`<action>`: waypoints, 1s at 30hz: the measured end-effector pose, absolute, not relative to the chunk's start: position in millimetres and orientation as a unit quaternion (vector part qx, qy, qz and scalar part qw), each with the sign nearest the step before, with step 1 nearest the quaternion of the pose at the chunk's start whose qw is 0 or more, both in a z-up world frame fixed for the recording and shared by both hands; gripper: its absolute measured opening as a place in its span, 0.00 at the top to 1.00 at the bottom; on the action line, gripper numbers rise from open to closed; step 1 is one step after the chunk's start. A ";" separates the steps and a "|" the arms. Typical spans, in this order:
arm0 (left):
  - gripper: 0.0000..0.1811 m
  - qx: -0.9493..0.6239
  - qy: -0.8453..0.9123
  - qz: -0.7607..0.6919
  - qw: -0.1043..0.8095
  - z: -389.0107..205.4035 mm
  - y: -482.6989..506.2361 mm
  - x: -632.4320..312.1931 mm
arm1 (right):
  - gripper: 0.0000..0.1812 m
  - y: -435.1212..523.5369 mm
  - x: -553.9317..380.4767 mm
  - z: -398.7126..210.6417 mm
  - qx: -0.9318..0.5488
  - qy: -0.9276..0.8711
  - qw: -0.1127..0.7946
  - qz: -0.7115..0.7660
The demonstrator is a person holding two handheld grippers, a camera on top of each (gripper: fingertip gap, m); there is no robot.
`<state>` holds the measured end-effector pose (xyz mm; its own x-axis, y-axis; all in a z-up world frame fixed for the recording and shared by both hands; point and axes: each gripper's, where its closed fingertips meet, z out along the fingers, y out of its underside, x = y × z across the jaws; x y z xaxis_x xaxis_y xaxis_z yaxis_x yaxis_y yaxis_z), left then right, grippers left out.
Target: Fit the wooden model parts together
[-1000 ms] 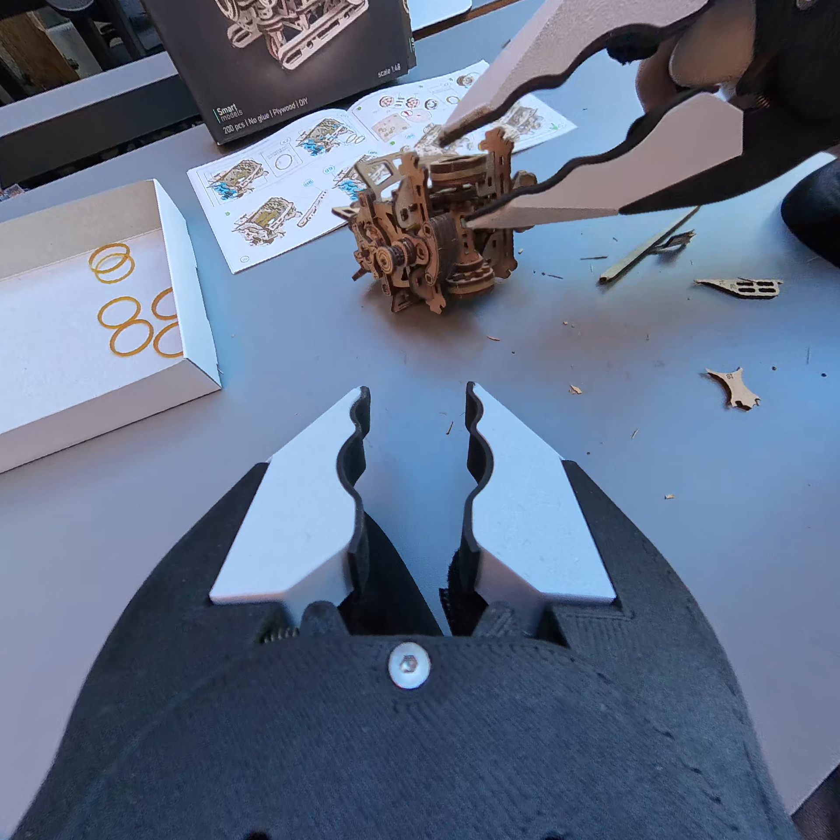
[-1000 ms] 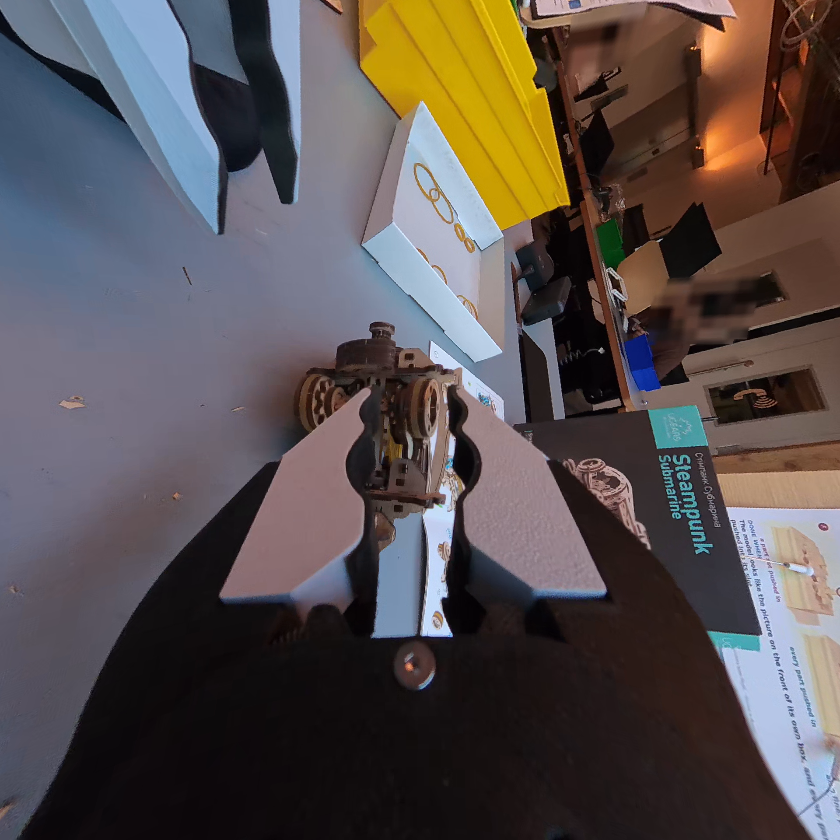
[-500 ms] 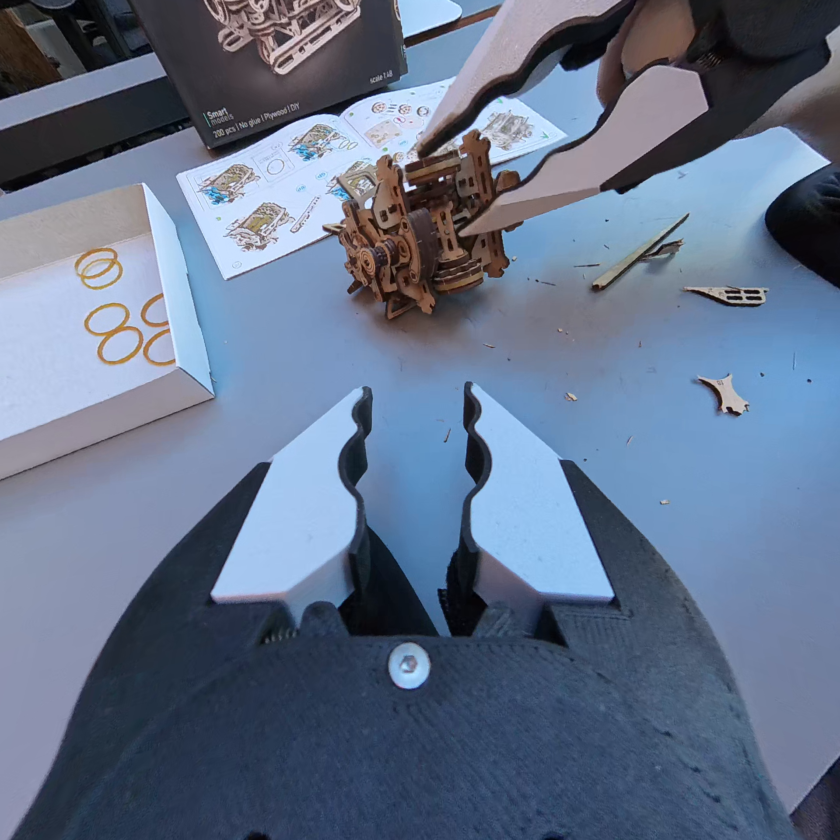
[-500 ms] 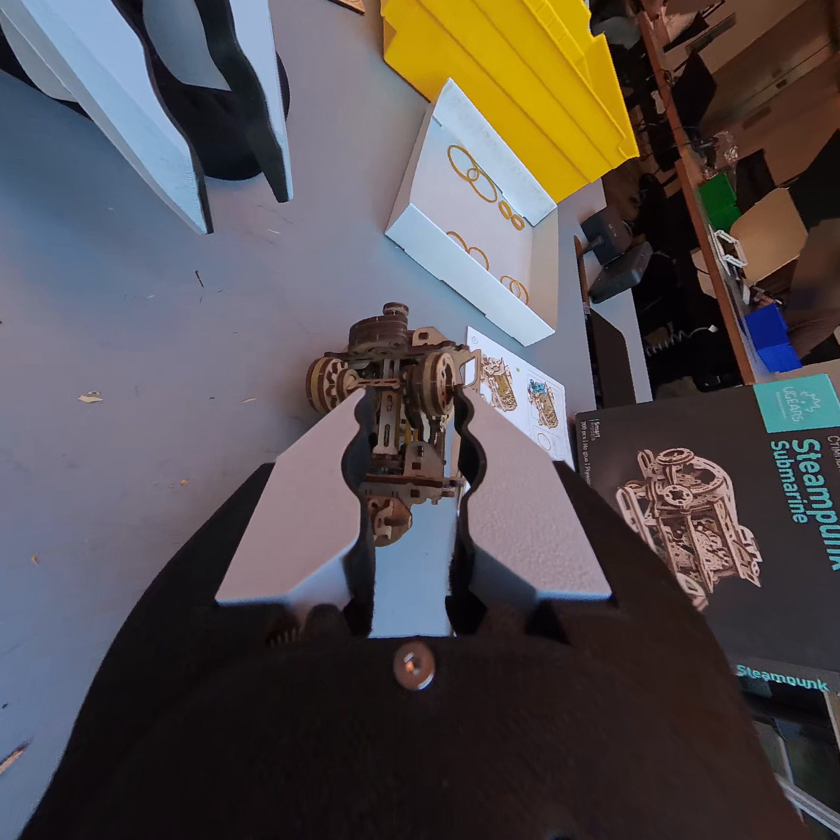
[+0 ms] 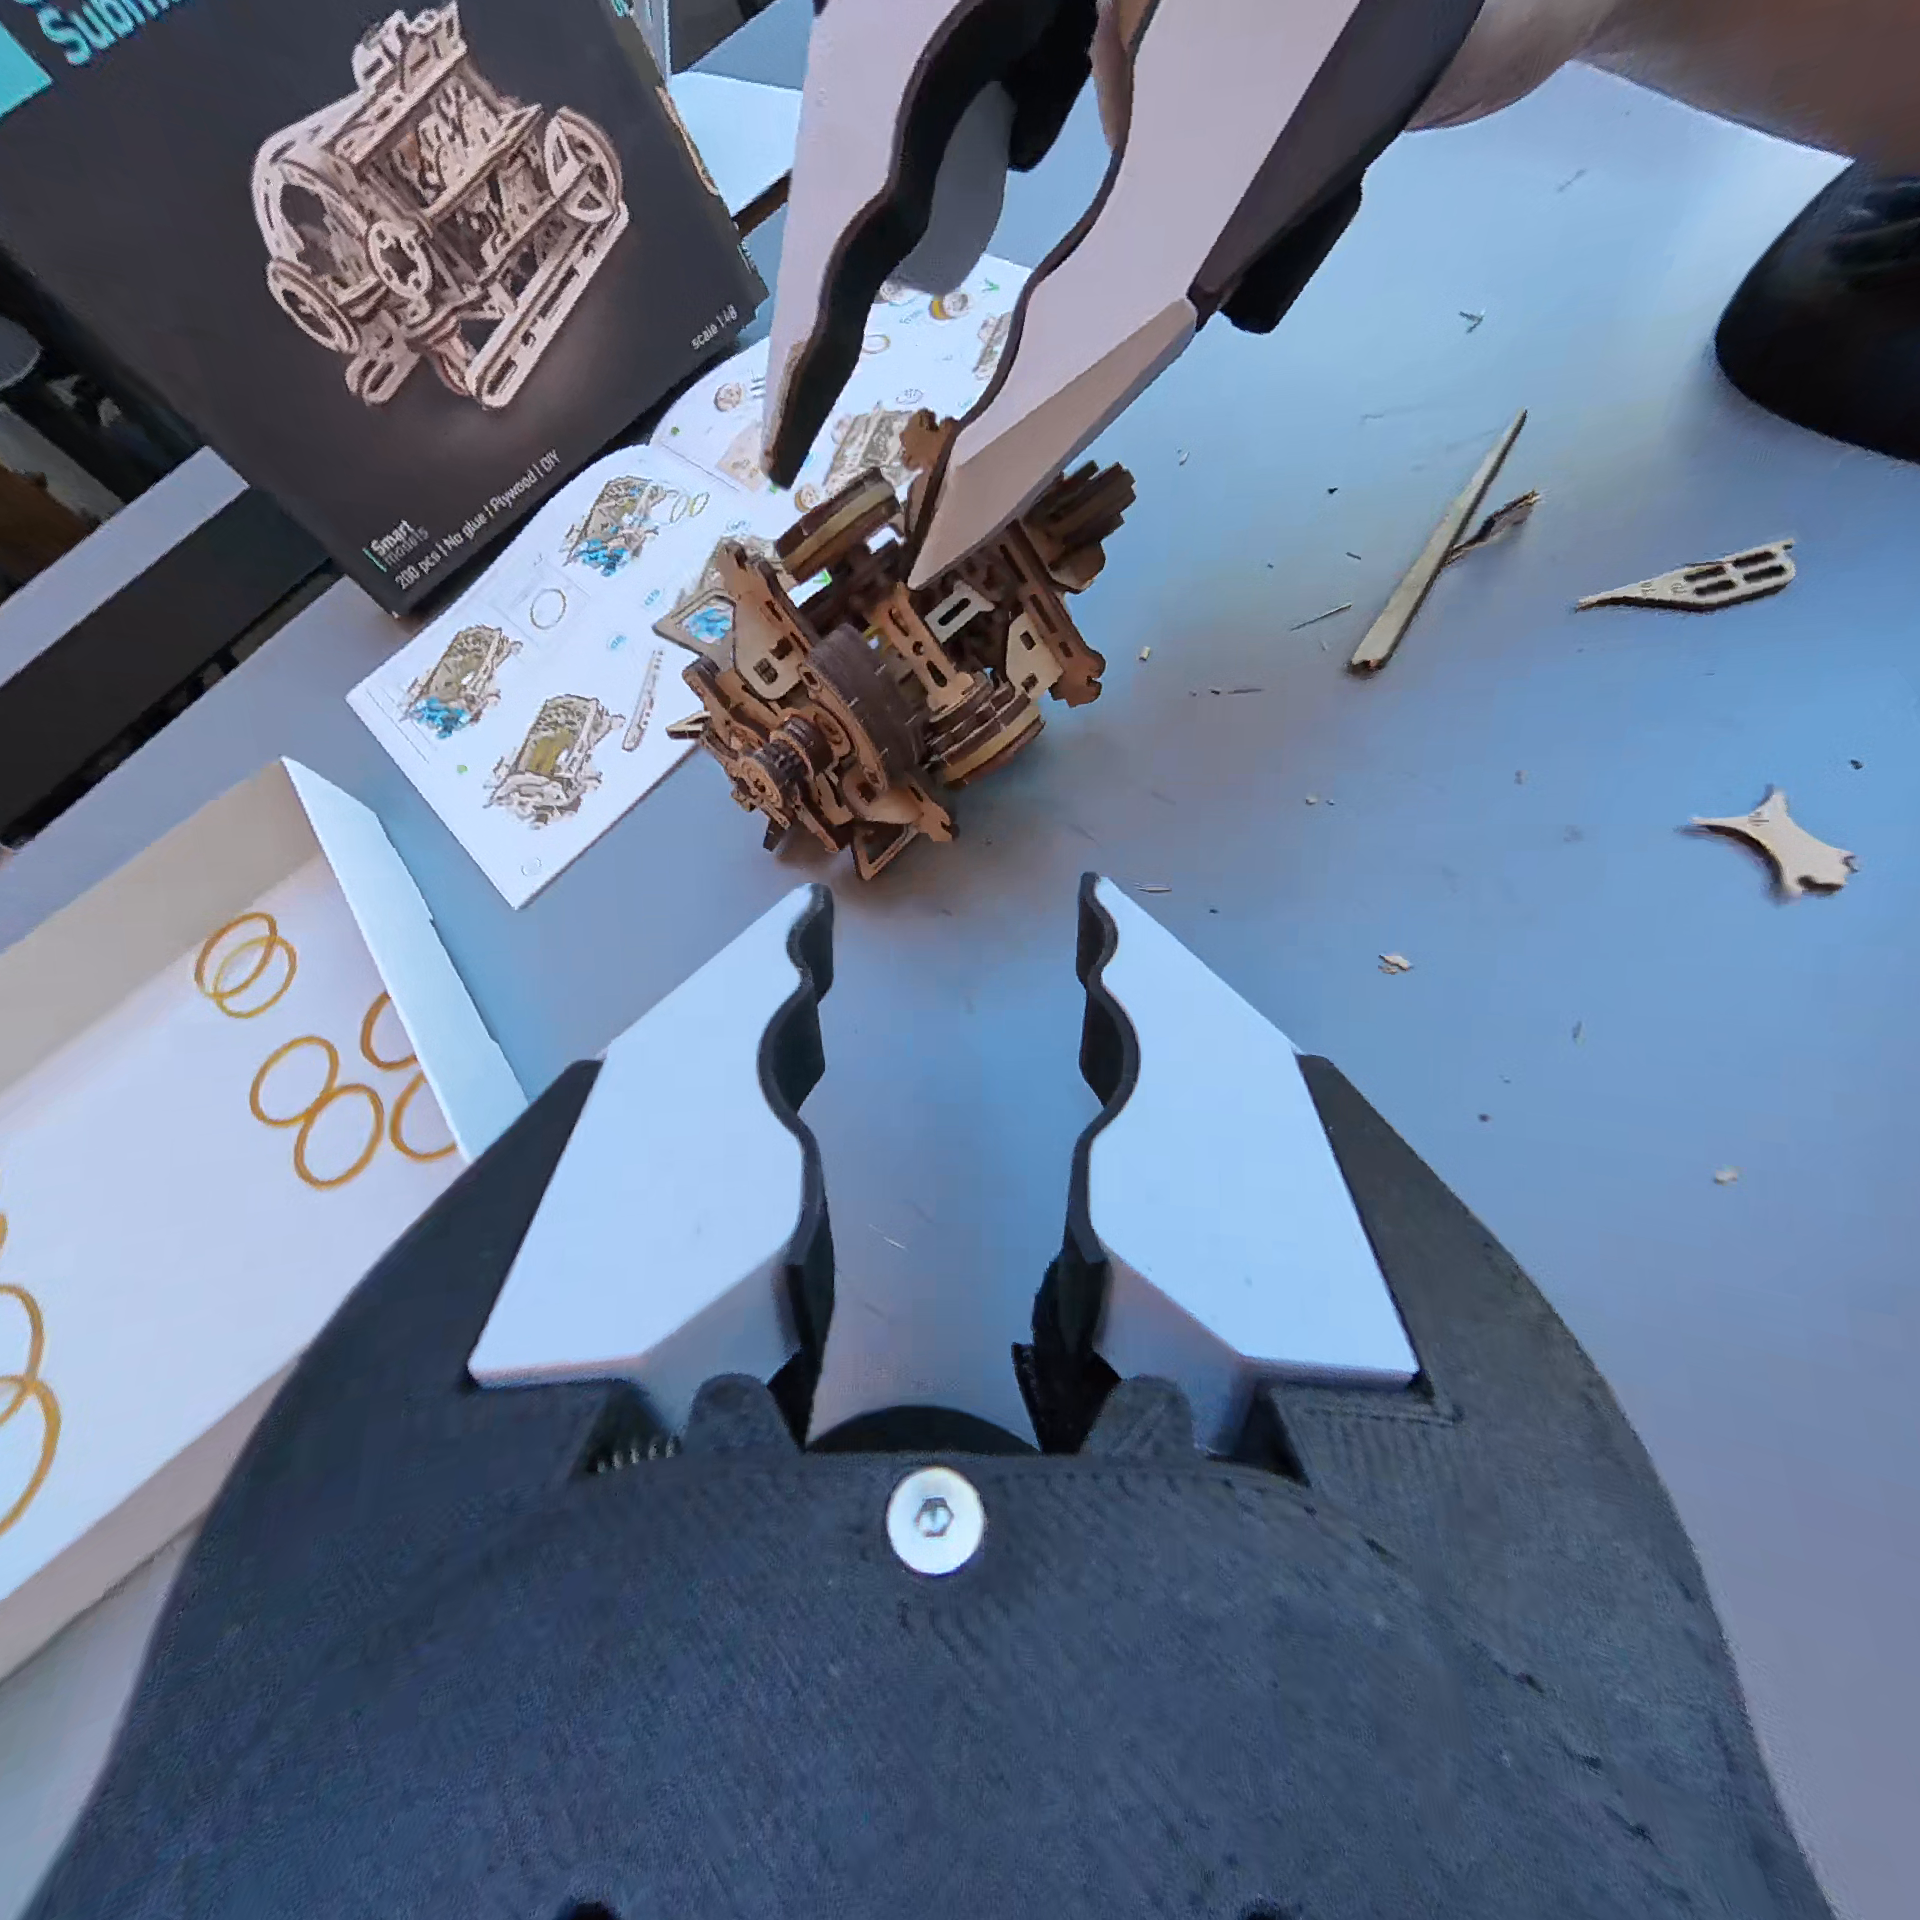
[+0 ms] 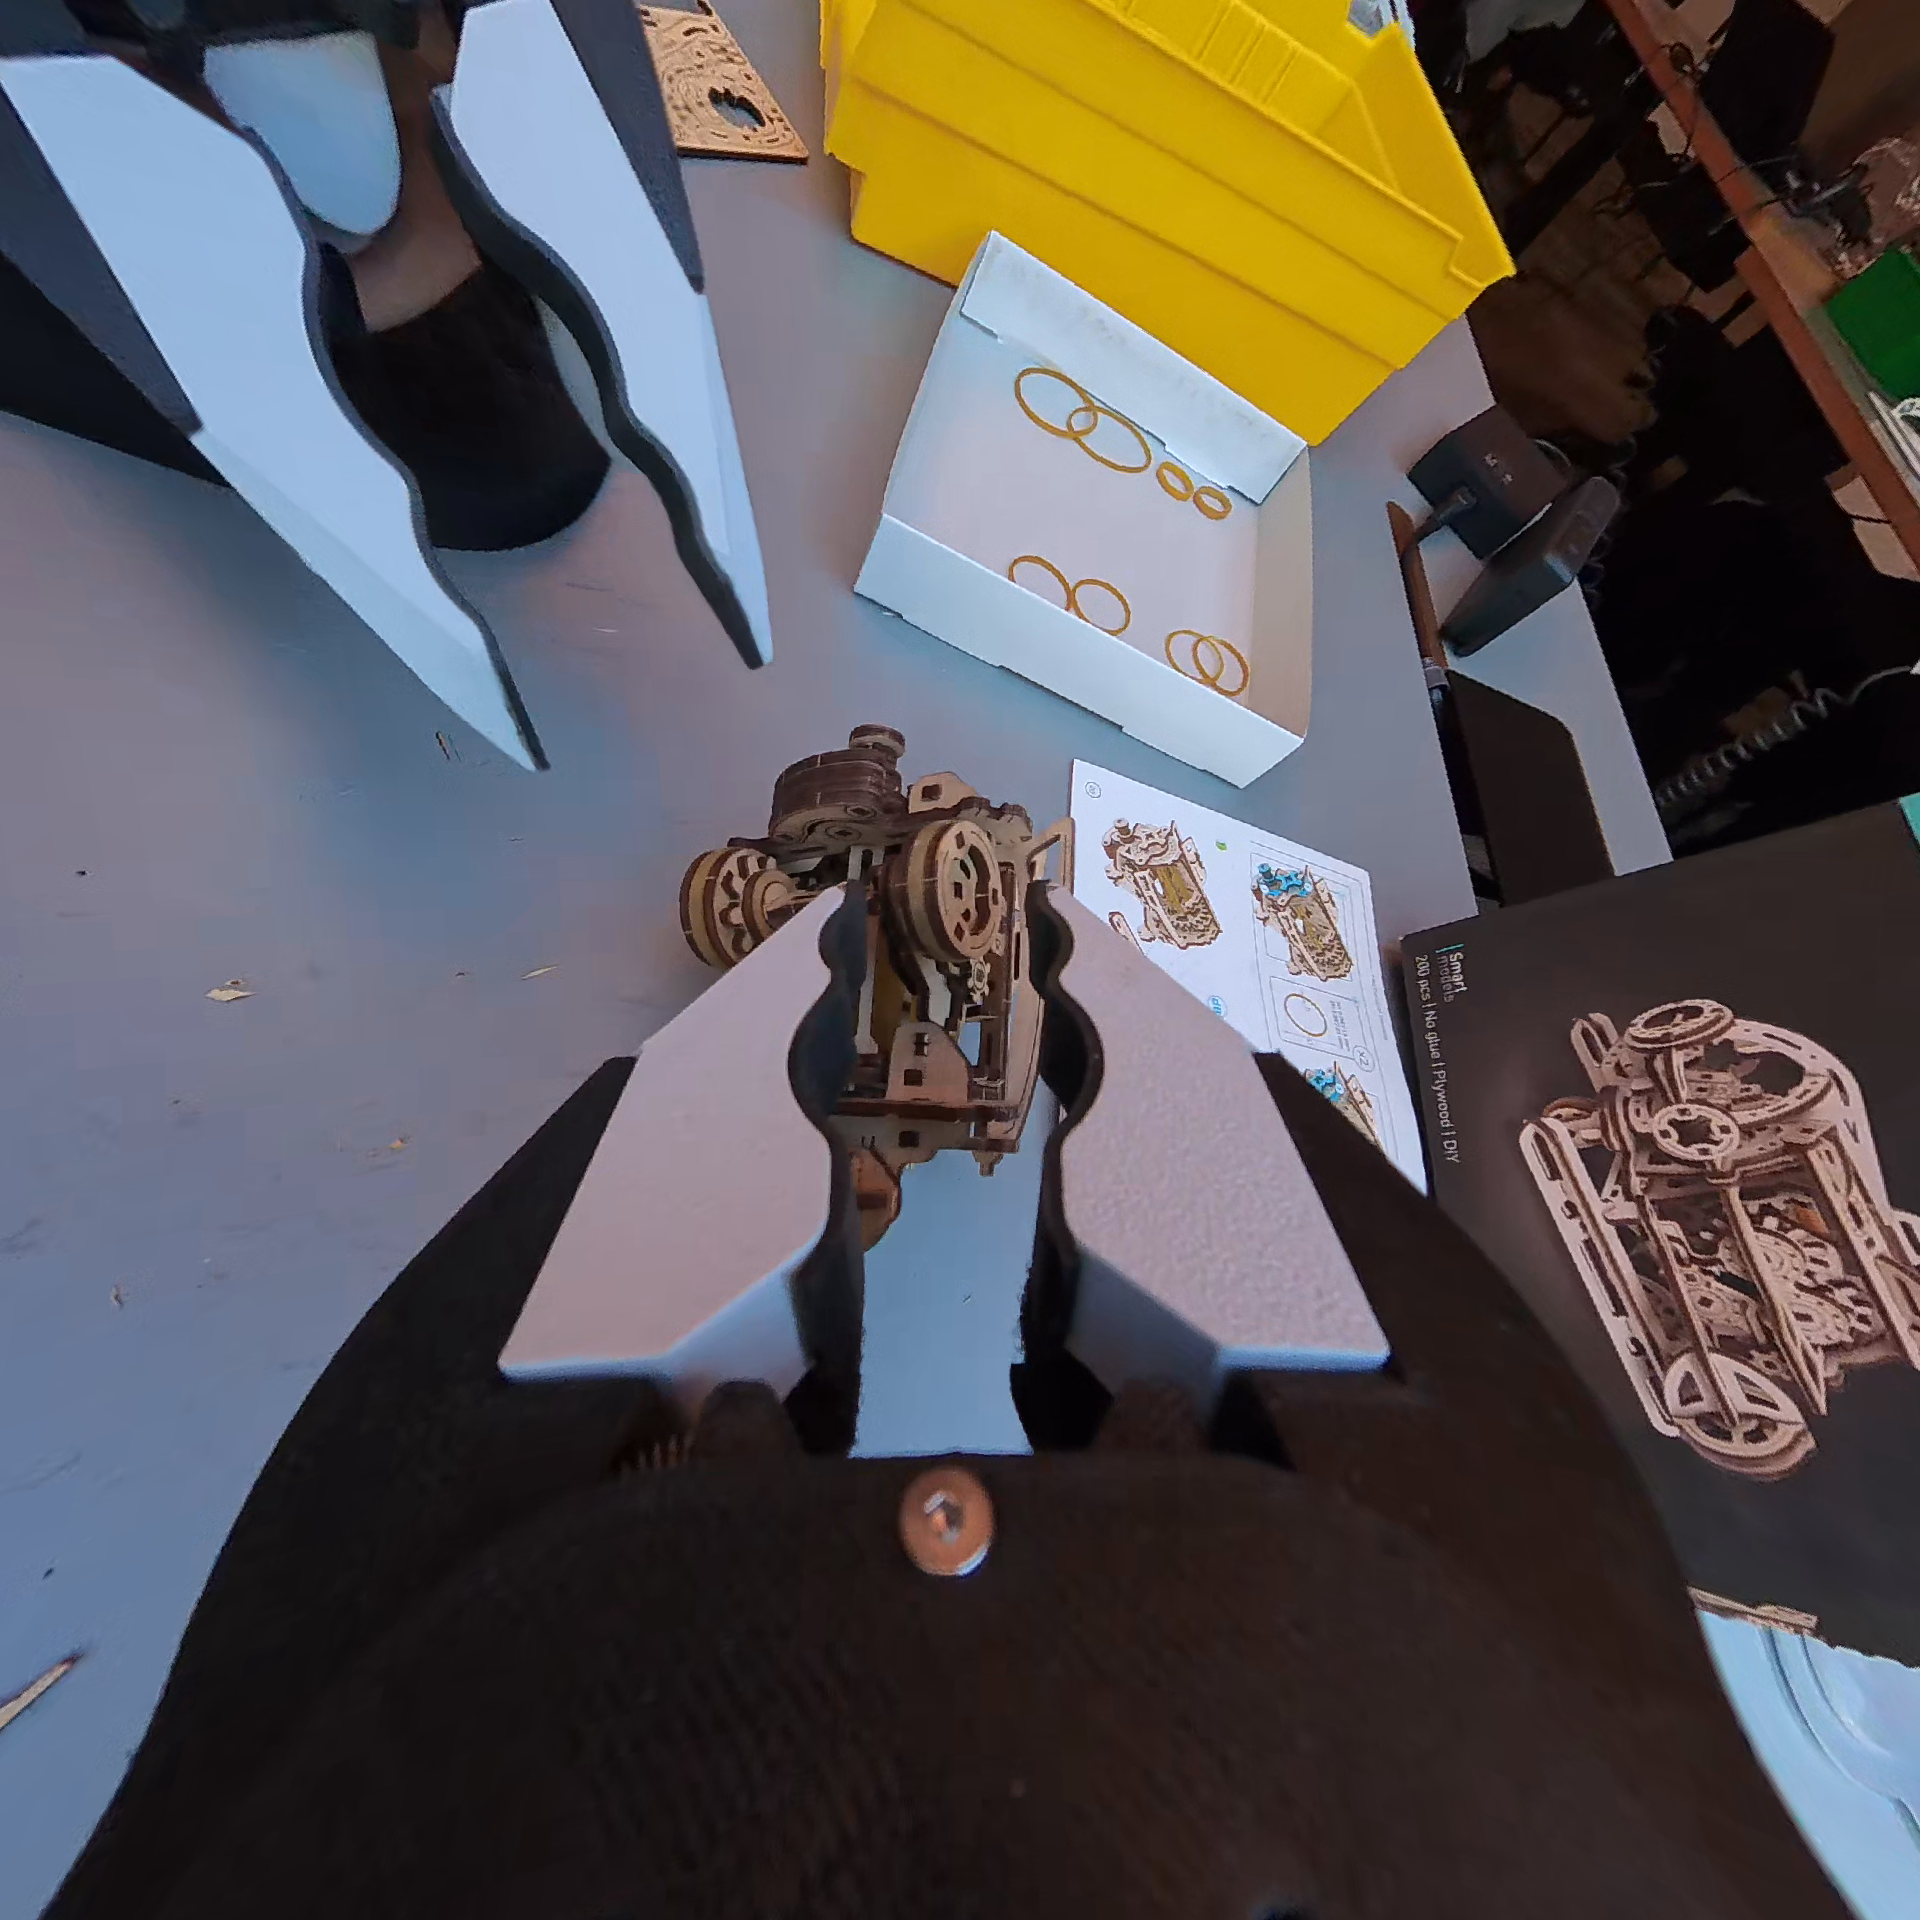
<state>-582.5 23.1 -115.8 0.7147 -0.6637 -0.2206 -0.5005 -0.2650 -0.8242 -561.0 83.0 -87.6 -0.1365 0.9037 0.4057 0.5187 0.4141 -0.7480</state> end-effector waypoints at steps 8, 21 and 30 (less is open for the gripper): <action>0.65 -0.721 0.473 -0.014 0.506 -117.0 54.5 -574.9 | 0.84 90.2 -562.8 -93.5 -0.504 -0.724 0.410 0.232; 0.61 -0.621 0.554 0.142 0.536 -130.0 96.1 -567.5 | 0.76 84.9 -558.2 -96.1 -0.510 -0.711 0.382 0.299; 0.64 -0.647 0.528 0.089 0.542 -121.0 94.6 -562.7 | 0.59 85.1 -549.7 -117.0 -0.494 -0.741 0.378 0.253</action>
<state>-562.7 94.6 -121.0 0.4264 -0.5867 -0.6884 -0.7806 0.1458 -0.6078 -549.7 85.1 -117.0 -0.2267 0.9233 0.3101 0.5399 0.3841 -0.7490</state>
